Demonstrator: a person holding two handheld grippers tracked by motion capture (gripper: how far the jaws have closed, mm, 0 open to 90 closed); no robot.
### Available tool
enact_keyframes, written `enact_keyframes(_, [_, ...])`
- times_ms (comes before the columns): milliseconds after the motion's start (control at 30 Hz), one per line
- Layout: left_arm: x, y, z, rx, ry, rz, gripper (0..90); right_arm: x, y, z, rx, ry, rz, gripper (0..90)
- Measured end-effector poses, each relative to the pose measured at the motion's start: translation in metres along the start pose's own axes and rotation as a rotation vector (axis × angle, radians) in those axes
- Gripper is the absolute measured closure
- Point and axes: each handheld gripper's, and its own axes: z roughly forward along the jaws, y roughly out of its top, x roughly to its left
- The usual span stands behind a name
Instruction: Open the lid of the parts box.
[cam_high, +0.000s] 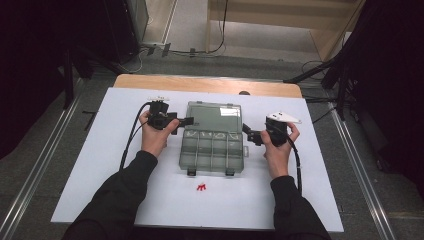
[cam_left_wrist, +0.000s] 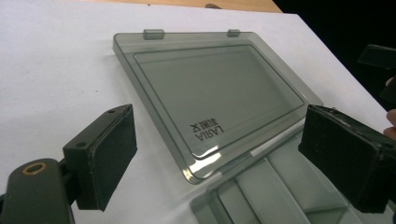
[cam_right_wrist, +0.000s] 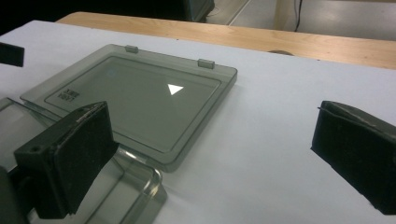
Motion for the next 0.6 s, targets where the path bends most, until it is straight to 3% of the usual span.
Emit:
enact_keyframes(67, [-0.003, -0.002, -0.003, -0.002, -0.037, 0.002, 5.7, 0.000, -0.003, -0.005, -0.008, -0.003, -0.003, 0.0])
enact_keyframes(133, [-0.005, -0.002, -0.003, 0.000, -0.046, 0.016, 0.2, -0.001, -0.006, -0.011, -0.018, -0.007, 0.001, 0.0])
enact_keyframes(333, [-0.017, -0.005, -0.008, 0.019, -0.081, 0.056, 0.0, 0.000, -0.015, -0.027, -0.041, -0.004, 0.008, 0.0])
enact_keyframes(600, [-0.024, -0.011, -0.015, 0.048, -0.055, 0.074, 0.0, 0.003, -0.028, -0.055, -0.058, 0.006, -0.011, 0.0])
